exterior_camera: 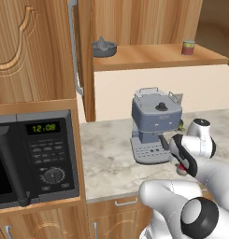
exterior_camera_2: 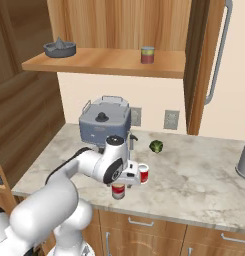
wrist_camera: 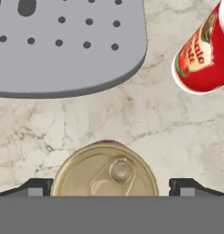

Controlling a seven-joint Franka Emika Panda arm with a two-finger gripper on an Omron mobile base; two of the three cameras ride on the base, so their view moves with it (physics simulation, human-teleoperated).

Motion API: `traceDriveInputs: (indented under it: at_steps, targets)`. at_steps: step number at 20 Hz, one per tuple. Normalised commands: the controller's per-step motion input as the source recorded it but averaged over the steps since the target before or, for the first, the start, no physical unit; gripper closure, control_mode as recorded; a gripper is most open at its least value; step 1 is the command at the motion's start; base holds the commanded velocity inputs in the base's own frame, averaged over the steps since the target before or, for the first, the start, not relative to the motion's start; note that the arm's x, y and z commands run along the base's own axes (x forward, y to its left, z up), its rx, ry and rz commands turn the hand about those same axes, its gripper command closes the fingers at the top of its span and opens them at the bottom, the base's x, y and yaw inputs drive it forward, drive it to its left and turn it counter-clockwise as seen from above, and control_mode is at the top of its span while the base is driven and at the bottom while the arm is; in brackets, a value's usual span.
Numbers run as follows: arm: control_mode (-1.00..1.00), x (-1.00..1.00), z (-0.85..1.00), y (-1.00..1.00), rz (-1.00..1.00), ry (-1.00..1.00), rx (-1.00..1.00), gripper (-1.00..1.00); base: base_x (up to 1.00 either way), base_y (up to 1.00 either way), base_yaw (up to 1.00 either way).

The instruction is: Pick the cans from the counter and place them in their designated side in the cabinet.

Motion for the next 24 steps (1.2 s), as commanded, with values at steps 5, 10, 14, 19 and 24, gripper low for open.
traceDriveInputs:
  at_steps: [5, 10, 14, 19, 24]
  targets:
    - [-1.00, 0.01, -0.16, 0.00, 0.00, 0.01, 0.00, 1.00, 0.00, 0.00, 0.00]
    - [-1.00, 0.00, 0.00, 0.00, 0.00, 0.00, 0.00, 1.00, 0.00, 0.00, 0.00]
    - [-1.00, -0.04, 0.04, 0.00, 0.00, -0.04, -0.01, 1.00, 0.00, 0.00, 0.00]
    - [-1.00, -0.16, 0.46, 0.00, 0.00, -0.12, -0.02, 1.00, 0.00, 0.00, 0.00]
    - [-1.00, -0.30, 0.56, 0.00, 0.01, -0.11, -0.02, 1.00, 0.00, 0.00, 0.00]
